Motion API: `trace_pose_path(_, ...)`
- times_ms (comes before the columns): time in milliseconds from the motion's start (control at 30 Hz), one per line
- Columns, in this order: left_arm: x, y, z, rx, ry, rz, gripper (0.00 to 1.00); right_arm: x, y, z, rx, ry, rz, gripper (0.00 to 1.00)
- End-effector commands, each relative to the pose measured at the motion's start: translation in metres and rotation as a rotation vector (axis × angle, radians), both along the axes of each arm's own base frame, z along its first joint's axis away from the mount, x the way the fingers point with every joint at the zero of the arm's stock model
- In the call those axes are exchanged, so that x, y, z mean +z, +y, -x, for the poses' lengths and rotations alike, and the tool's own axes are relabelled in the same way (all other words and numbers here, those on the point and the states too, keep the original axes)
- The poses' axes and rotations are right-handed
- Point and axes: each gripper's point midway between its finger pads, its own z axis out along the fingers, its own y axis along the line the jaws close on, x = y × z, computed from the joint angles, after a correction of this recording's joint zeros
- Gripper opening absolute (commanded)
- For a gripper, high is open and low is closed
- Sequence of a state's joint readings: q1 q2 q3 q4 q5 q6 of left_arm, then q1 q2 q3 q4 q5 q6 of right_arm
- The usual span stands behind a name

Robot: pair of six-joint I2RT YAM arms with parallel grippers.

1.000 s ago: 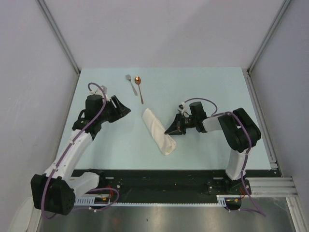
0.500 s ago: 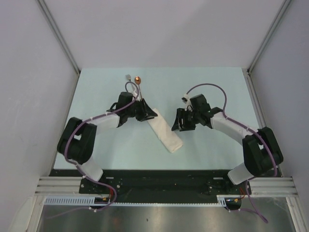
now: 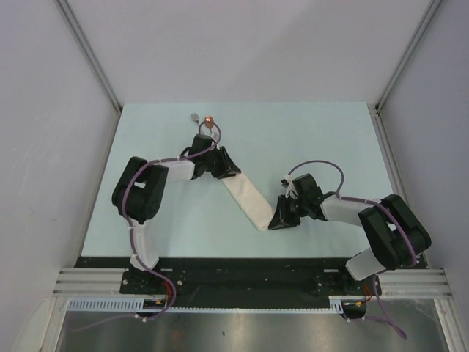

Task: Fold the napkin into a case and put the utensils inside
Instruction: Turn over the smaller rectangle-folded napkin at the center of the board, then move the smaller rectangle folded napkin to the center of the board.

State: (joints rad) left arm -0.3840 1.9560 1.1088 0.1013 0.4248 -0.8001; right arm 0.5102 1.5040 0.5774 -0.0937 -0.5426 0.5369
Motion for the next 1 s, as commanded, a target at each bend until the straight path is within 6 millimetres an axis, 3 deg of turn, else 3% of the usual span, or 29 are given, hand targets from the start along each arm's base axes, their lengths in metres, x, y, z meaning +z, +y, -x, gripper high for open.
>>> trace_pose_path(0, -0.010, 0.011, -0.010, -0.010, -0.033, -0.101, 0.37, 0.004, -0.002, -0.025, -0.023, -0.107, 0.027, 0.22)
trace_pose_path(100, -0.003, 0.015, -0.012, -0.013, -0.041, -0.138, 0.38, 0.021, -0.004, -0.029, -0.020, -0.132, 0.047, 0.22)
trace_pose_path(167, 0.018, 0.013, -0.013, -0.016, -0.088, -0.124, 0.40, 0.036, -0.007, -0.028, -0.035, -0.153, 0.061, 0.23)
trace_pose_path(300, 0.056, 0.011, -0.010, -0.021, -0.149, -0.096, 0.46, 0.052, -0.009, -0.011, -0.054, -0.157, 0.097, 0.37)
trace_pose_path(333, 0.081, 0.011, -0.010, -0.015, -0.199, -0.078, 0.48, 0.055, -0.005, -0.005, -0.045, -0.162, 0.097, 0.40)
trace_pose_path(367, 0.091, 0.013, -0.009, -0.005, -0.220, -0.077, 0.48, 0.056, -0.003, -0.002, -0.049, -0.176, 0.110, 0.43)
trace_pose_path(433, 0.113, 0.019, -0.005, 0.010, -0.269, -0.082, 0.50, 0.060, 0.014, 0.014, -0.022, -0.193, 0.103, 0.47)
trace_pose_path(467, 0.139, 0.024, -0.005, 0.030, -0.328, -0.080, 0.51, 0.061, 0.021, 0.017, -0.015, -0.199, 0.096, 0.48)
trace_pose_path(567, 0.166, 0.035, 0.006, 0.045, -0.387, -0.095, 0.52, 0.058, 0.050, 0.028, 0.009, -0.205, 0.071, 0.48)
trace_pose_path(667, 0.173, 0.040, 0.015, 0.043, -0.399, -0.106, 0.53, 0.049, 0.073, 0.027, -0.003, -0.216, 0.082, 0.48)
trace_pose_path(800, 0.162, 0.037, 0.023, 0.011, -0.373, -0.099, 0.53, 0.037, 0.092, 0.016, -0.052, -0.225, 0.063, 0.49)
trace_pose_path(900, 0.148, 0.028, 0.017, -0.014, -0.336, -0.082, 0.52, 0.019, 0.091, 0.002, -0.115, -0.222, 0.109, 0.46)
trace_pose_path(967, 0.143, 0.021, 0.012, -0.030, -0.304, -0.065, 0.49, 0.006, 0.081, -0.011, -0.175, -0.233, 0.165, 0.39)
